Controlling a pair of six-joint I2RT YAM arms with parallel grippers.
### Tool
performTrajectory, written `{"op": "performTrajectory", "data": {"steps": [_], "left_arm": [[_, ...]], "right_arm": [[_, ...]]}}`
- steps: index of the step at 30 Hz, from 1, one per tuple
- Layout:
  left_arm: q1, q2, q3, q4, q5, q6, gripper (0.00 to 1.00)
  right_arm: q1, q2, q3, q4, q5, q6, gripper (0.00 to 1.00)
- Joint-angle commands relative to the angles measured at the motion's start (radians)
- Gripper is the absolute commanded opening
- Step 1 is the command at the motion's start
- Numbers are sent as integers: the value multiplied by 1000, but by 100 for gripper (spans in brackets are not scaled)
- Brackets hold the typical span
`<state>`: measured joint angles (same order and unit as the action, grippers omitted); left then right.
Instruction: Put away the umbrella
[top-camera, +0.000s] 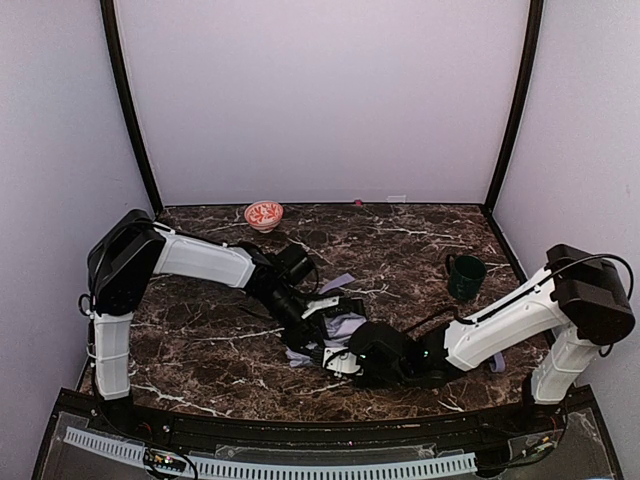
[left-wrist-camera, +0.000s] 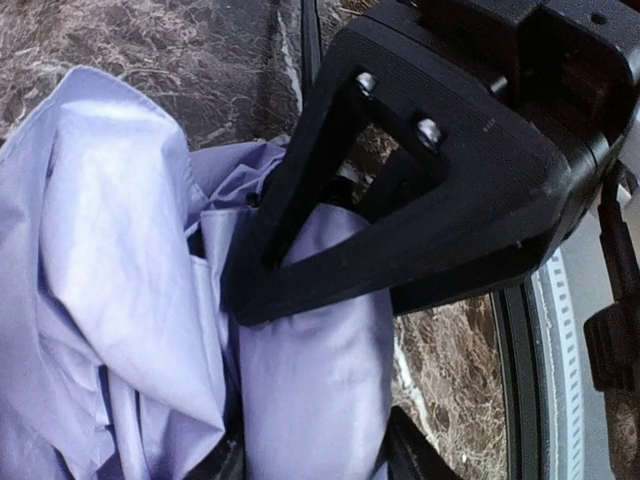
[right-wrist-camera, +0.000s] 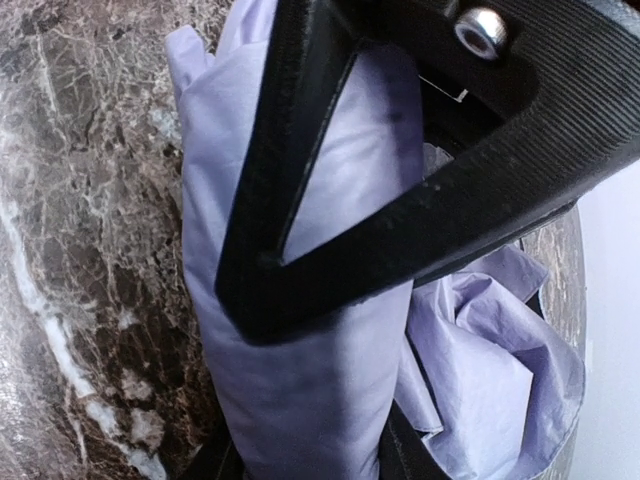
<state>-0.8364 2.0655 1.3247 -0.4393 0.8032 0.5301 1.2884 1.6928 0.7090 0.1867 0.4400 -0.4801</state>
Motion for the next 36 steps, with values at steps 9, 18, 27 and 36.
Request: {"op": "performTrajectory", "data": {"steps": [9, 18, 27, 36], "left_arm": [[97, -266, -299, 445, -181, -283, 59], [125, -616, -678, 999, -282, -274, 65], [16, -962, -961, 1101, -328, 51, 55], [-185, -746, -761, 628, -556, 264, 61]], "right_arm": [[-44, 40, 87, -294, -304, 190, 21], [-116, 128, 212, -454, -536, 245, 19], [-269, 289, 352, -679, -911, 324, 22], [-366, 374, 417, -775, -1080, 349, 21]]}}
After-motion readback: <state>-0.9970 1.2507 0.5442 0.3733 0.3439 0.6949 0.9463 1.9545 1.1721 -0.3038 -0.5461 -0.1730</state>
